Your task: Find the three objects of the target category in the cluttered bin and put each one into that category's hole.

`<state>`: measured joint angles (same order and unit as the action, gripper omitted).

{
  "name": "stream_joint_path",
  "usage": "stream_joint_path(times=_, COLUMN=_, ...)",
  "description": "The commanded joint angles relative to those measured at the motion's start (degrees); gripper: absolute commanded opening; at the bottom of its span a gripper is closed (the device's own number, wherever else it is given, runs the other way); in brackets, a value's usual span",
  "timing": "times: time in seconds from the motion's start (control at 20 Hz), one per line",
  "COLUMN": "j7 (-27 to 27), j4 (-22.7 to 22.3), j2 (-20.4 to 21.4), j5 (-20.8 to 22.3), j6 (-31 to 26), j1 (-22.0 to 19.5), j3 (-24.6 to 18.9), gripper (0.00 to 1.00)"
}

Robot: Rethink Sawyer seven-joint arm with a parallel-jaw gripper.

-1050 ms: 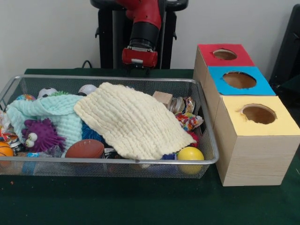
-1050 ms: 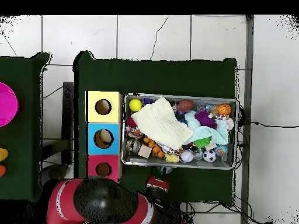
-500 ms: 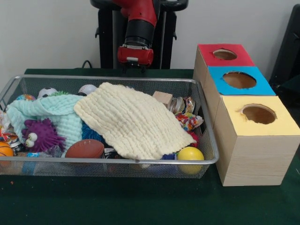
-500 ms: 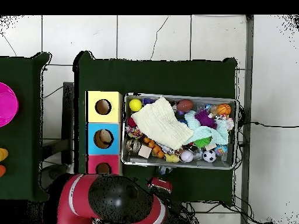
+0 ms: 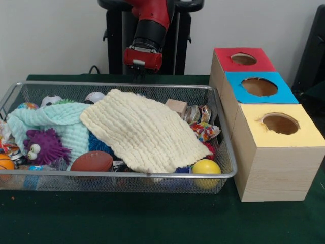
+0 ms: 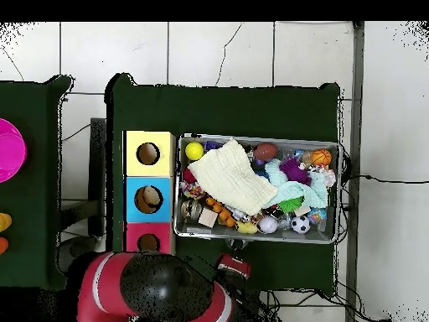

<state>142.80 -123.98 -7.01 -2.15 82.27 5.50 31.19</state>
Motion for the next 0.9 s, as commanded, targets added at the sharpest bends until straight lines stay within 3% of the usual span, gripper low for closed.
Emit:
stream_joint_path(times=0.05, j7=4.53, j4=-1.91, j2=-2.47, j5=-6.00, j6=-4.06, j1=1.59, j3=-4.78, gripper=0.00)
stream_joint_path(times=0.4, j7=4.88, j4=-2.24, j2=-1.91, j5=-6.56, j6=-6.18, j1=2.39, j3=-5.01, gripper=0.00)
stream_joint_path(times=0.6, j7=4.77, j4=-3.33, j2=1.12, j5=-3.64, j6=-11.06, j1=1.53, j3=-5.17, gripper=0.00)
stream_joint_path(times=0.9, j7=5.12, j4=-1.00, j2=4.65, j5=5.78, j6=-23.09, j1=-3.48, j3=-7.51, gripper=0.00)
